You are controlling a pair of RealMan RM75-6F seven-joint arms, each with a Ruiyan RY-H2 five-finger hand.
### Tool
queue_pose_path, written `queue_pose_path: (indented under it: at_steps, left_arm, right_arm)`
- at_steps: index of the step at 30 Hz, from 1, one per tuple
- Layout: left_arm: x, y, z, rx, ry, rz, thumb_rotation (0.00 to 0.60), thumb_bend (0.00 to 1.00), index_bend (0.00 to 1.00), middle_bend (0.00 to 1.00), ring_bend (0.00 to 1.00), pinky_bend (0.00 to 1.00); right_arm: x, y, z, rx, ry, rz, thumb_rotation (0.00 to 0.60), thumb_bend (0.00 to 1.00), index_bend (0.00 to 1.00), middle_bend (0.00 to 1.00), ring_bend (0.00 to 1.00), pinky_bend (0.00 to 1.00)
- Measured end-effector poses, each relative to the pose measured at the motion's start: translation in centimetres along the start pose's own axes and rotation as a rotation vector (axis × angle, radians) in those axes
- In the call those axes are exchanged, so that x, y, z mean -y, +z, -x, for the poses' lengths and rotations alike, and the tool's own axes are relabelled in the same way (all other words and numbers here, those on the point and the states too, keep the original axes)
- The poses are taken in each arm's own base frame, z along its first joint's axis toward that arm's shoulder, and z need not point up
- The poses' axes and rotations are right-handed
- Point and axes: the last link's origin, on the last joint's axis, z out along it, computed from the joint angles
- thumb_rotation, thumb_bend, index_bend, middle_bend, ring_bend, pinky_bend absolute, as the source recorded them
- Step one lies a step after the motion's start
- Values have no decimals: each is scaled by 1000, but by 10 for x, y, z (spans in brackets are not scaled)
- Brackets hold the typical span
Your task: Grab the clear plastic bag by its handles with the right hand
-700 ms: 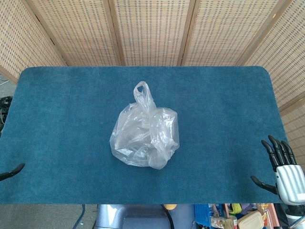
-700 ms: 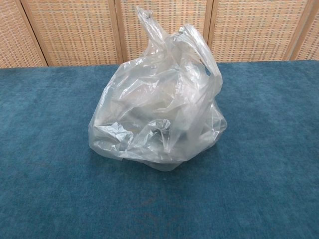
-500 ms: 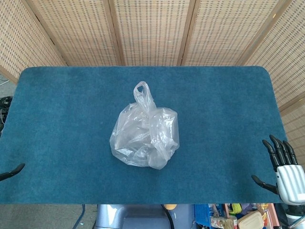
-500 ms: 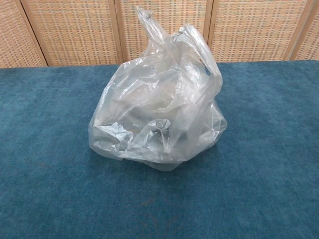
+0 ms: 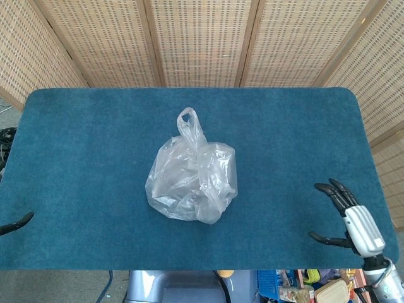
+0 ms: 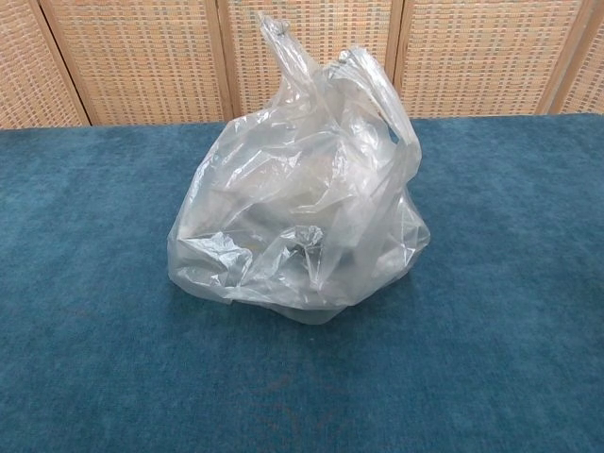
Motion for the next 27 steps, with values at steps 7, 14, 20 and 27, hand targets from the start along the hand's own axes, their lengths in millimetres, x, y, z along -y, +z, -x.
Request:
queue_pose_path:
  at_steps: [7, 14, 20, 27]
  left_arm:
    - [-1, 4, 4, 5, 8, -10, 600, 57, 0, 0, 0, 0]
    - [0, 9, 7, 15, 17, -25, 600, 56, 0, 0, 0, 0]
    - [-1, 12, 9, 21, 21, -32, 600, 55, 0, 0, 0, 0]
    - [0, 13, 10, 19, 21, -41, 600, 55, 0, 0, 0, 0]
  right_arm:
    - [27, 52, 11, 340, 341, -95, 600, 0, 166, 215, 58, 125]
    - [56, 98, 26, 571, 480, -102, 600, 0, 167, 215, 58, 125]
    - [74, 126, 37, 661, 564, -68, 600, 0, 172, 216, 59, 125]
    - [96, 153, 50, 705, 633, -52, 600, 0, 197, 231, 70, 125]
